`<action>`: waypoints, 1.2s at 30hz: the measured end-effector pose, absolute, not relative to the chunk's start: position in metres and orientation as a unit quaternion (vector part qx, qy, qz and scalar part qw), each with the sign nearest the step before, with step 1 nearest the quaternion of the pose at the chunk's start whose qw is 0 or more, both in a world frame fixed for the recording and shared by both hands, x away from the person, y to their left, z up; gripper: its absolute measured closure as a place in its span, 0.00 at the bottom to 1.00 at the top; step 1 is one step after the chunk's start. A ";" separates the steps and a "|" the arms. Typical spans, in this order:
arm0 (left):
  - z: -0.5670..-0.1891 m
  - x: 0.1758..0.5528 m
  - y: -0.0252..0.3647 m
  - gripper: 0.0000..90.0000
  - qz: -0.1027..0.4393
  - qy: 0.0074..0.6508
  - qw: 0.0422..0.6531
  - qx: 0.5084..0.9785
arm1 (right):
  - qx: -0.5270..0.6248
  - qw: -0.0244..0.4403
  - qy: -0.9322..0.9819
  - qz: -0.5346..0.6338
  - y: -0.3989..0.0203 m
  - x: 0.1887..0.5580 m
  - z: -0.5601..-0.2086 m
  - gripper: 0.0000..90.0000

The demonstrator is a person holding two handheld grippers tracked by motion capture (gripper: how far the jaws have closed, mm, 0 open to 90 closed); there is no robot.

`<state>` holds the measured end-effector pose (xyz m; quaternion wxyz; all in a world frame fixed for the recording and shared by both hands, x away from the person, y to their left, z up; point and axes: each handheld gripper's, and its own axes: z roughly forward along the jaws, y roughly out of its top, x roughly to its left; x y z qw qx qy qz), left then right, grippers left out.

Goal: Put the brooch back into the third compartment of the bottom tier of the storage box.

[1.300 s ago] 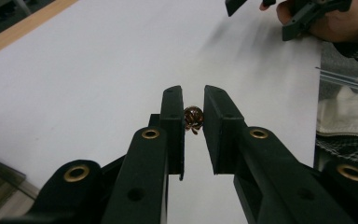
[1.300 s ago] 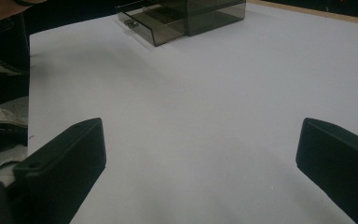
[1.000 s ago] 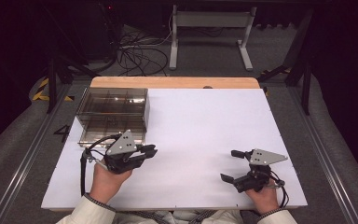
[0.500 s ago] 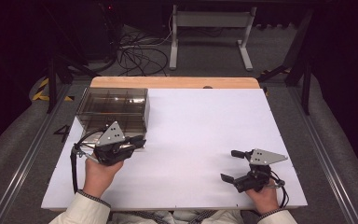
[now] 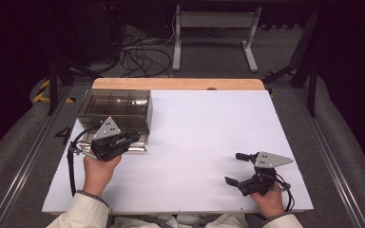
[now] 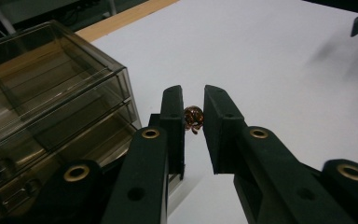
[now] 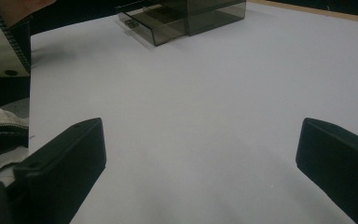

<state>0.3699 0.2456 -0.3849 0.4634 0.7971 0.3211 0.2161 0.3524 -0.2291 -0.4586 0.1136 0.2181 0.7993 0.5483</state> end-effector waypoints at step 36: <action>-0.409 0.407 0.257 0.88 0.226 0.392 0.445 0.773 | 0.218 0.112 0.800 0.548 -0.229 0.353 -0.459 0.02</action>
